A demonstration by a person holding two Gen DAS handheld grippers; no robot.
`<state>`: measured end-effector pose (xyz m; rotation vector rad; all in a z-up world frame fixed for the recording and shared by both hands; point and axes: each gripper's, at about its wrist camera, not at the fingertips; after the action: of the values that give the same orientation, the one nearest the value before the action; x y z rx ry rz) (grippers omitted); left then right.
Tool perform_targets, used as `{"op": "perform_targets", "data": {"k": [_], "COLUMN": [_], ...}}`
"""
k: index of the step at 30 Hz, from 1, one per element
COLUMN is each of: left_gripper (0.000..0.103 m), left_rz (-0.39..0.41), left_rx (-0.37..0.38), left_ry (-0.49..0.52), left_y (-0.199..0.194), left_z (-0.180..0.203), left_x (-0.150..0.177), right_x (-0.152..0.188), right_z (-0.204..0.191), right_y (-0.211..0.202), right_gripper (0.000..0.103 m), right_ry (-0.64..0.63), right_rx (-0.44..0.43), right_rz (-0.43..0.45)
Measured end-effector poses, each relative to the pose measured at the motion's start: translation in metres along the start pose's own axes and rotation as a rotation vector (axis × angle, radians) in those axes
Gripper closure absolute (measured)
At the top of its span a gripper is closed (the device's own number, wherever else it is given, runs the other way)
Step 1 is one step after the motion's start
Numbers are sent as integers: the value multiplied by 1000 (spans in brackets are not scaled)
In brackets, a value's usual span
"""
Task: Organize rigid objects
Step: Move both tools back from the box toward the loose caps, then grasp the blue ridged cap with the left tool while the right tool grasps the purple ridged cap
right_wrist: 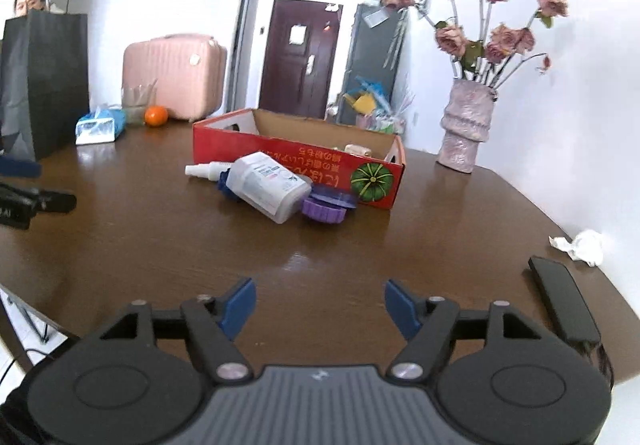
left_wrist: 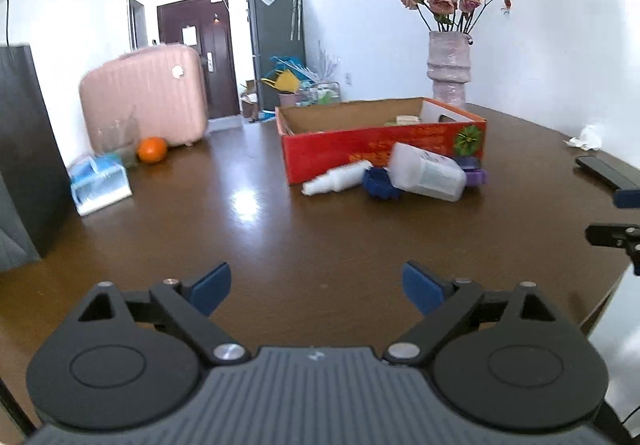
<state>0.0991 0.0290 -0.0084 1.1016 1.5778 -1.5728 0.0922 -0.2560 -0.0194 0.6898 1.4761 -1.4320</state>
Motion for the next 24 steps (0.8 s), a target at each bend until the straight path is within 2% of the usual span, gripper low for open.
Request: {"op": "perform_targets", "data": {"k": [3, 5, 7, 10, 15, 19, 21, 23, 24], "left_gripper": [8, 7, 7, 7, 10, 29, 35, 49, 51], "left_rz": [1, 28, 39, 28, 2, -46, -84, -120, -133], "left_rx": [34, 61, 77, 111, 122, 148, 151, 135, 132], "left_ry": [-2, 20, 47, 63, 69, 43, 10, -10, -25], "left_y": [7, 12, 21, 40, 75, 113, 138, 159, 171], "left_z": [6, 14, 23, 32, 41, 42, 38, 36, 34], "left_x": [1, 0, -3, -9, -30, -57, -71, -83, -88], "right_x": [7, 10, 8, 3, -10, -27, -36, -44, -47], "right_z": [0, -1, -4, -3, 7, 24, 33, 40, 43], "right_y": [1, 6, 15, 30, 64, 97, 115, 132, 140], "right_gripper": [32, 31, 31, 31, 32, 34, 39, 42, 43], "right_ry": [78, 71, 46, 69, 120, 203, 242, 261, 269], "right_rx": [-17, -44, -36, -35, -28, -46, -57, -63, -63], "right_rz": [12, 19, 22, 29, 1, -29, -49, -49, -48]}}
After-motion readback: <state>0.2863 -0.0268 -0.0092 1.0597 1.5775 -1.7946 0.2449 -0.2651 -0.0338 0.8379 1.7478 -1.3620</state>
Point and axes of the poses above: each gripper's, at about its wrist camera, not at the fingertips, and y roughly the way its jaws point, z to its right, x to its underside, and after that the axes turned 2 degrees about z, right-handed
